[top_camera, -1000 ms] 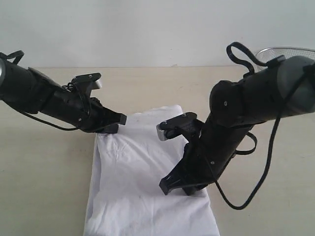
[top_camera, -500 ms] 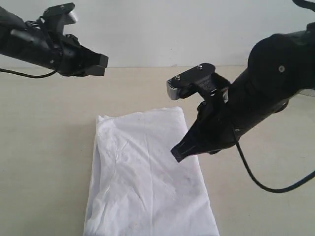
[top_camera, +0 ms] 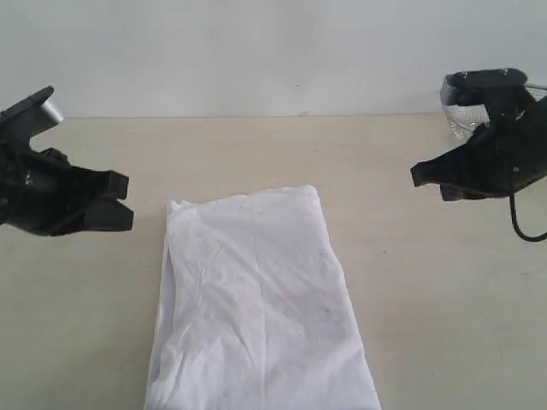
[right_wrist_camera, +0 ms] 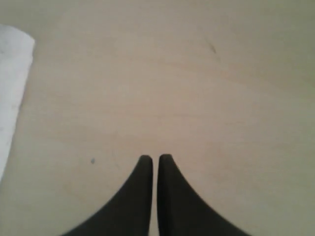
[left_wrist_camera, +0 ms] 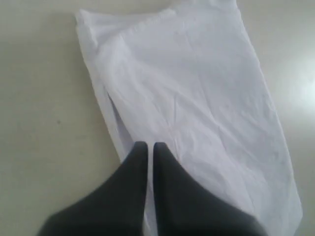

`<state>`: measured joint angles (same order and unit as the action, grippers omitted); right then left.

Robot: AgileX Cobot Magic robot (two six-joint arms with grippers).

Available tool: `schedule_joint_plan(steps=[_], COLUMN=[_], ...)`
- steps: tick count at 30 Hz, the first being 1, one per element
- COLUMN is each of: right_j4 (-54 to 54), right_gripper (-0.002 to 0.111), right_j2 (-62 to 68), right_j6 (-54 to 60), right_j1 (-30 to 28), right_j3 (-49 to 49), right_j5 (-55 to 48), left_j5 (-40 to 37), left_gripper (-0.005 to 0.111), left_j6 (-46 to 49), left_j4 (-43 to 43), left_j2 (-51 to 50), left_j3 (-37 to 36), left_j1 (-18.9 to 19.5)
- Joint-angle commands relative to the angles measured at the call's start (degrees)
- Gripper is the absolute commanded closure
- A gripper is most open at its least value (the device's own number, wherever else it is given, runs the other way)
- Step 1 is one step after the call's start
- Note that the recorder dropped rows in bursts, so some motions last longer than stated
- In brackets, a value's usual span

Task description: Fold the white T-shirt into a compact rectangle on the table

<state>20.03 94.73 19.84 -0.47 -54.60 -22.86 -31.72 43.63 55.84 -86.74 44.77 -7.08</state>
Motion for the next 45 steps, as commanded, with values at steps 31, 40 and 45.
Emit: schedule_joint_plan(steps=[31,40,45], right_j4=[46.9,47.1,46.9], right_gripper=[0.023,0.058,0.107], right_j2=[22.6,23.4,28.1], right_j6=[43.2,40.5,40.4], right_j1=[9.2,13.7,13.8], right_j3=[-9.7,-9.7,-11.5], right_j5=[-8.9,-4.7,-5.9], left_j5=[12.2,11.7,10.5], left_gripper=[0.102,0.102,0.102], left_j6=[2.2,2.2,2.4], left_j4=[11.1,11.1,11.1], left_j2=[24.3,24.3,24.3], left_j3=[-26.5,-26.5,-26.5], left_j1=[0.1,0.1,0.1])
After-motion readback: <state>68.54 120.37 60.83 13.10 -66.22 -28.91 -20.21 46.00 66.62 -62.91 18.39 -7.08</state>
